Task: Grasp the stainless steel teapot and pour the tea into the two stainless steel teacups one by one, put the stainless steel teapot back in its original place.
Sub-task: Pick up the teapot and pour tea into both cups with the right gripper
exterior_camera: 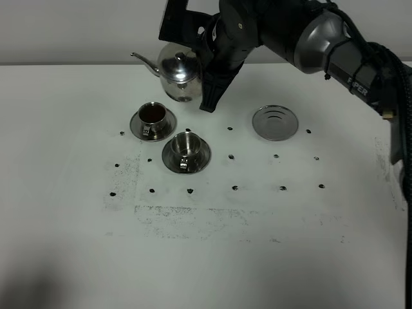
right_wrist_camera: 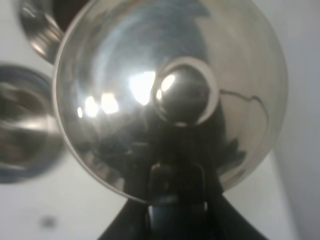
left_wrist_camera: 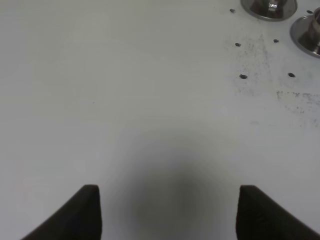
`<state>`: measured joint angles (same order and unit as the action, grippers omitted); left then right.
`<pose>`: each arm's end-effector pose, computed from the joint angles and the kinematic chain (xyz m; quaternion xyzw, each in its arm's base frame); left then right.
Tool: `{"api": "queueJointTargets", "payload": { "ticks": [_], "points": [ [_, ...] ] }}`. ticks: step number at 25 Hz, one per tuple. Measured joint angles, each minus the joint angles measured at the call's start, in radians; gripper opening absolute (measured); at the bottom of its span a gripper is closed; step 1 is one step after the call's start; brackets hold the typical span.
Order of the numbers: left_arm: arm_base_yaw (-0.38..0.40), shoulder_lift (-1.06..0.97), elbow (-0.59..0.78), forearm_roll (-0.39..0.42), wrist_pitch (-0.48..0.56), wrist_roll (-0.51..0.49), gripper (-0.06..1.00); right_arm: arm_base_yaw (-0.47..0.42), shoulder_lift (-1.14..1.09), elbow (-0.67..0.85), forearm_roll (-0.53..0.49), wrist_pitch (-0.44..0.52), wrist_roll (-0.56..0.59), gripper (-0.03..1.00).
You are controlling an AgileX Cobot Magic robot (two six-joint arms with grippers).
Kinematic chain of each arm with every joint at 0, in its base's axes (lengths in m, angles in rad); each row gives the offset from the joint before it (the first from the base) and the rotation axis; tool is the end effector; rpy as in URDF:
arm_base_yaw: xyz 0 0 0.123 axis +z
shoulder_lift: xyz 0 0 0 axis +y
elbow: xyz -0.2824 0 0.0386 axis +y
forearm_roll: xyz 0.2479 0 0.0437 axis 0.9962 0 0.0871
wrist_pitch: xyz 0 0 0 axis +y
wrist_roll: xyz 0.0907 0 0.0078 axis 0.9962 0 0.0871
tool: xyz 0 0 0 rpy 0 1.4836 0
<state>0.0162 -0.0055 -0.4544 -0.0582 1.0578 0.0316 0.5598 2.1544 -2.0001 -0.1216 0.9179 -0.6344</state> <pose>-0.0005 -0.0046 0.2647 0.0071 0.8624 -0.0170 0.5059 0.4197 0.2526 0.2671 -0.5550 0.7783 -0.0676 0.2859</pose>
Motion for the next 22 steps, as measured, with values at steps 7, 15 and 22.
{"api": "queueJointTargets", "payload": {
  "ticks": [7,15,22],
  "points": [
    [0.000,0.000,0.000,0.000,0.000,0.000,0.56,0.094,-0.147,0.314,0.148,-0.090,0.335,0.20],
    [0.000,0.000,0.000,0.000,0.000,0.000,0.56,0.179,-0.124,0.379,0.190,-0.142,0.745,0.20],
    [0.000,0.000,0.000,0.000,0.000,0.000,0.56,0.214,-0.075,0.348,0.122,-0.147,1.187,0.20]
  ]
}}
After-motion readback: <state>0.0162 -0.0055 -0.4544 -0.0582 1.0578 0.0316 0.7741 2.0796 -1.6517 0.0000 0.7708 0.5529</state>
